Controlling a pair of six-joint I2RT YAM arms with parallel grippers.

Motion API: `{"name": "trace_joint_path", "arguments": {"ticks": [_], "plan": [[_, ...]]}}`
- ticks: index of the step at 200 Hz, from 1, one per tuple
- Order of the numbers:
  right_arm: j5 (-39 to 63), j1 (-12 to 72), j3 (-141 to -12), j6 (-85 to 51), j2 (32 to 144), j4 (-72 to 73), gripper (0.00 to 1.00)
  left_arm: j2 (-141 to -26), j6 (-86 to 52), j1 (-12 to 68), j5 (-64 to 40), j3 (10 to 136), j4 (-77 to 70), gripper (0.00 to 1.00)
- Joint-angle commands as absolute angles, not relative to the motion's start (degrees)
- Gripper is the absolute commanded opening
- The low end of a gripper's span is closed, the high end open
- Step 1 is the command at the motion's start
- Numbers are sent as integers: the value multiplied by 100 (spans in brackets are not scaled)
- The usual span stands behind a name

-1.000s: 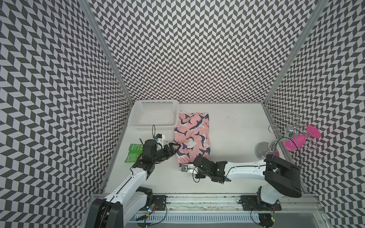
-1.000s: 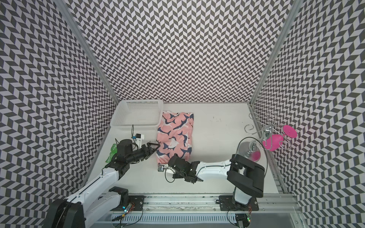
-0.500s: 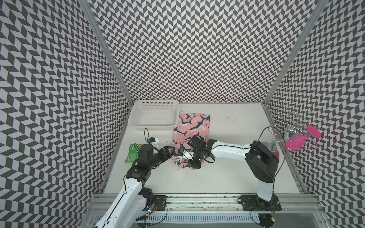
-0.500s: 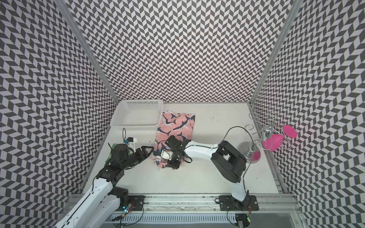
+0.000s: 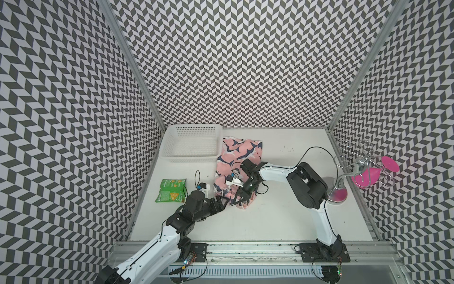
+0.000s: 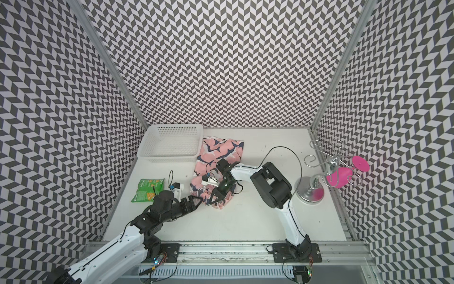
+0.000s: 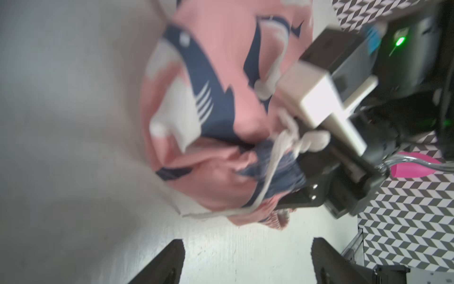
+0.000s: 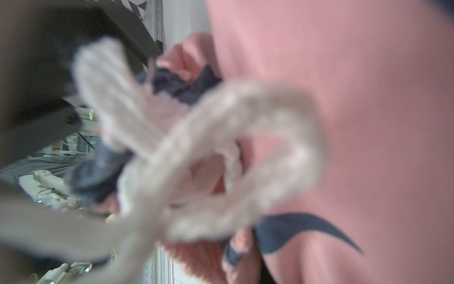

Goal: Roll up the shorts
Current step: Roll the shorts at the center of the board.

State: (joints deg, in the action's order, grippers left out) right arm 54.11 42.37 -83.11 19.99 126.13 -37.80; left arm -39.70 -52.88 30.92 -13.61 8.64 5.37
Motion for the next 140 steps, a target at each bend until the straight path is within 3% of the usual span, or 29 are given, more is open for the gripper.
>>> {"name": "trace_joint_path", "arguments": {"ticks": [1,53,81,140], "plan": [[5675,4193,-8368,1979,12788,-3778,0,-3880,-5804,3309,-675,476,-502,87],[5779,4162,-8317,1923,12831,-3596,0,-4277,-5912,3463,8,-131,-2344,89],[5841,4158,-8273,1931,12823,-3551,0,-5263,-5885,3467,142,-139,-3274,91],[6017,4096,-8212,1845,12720,-3410,0,-7497,-5776,3471,74,177,-4534,81]]}}
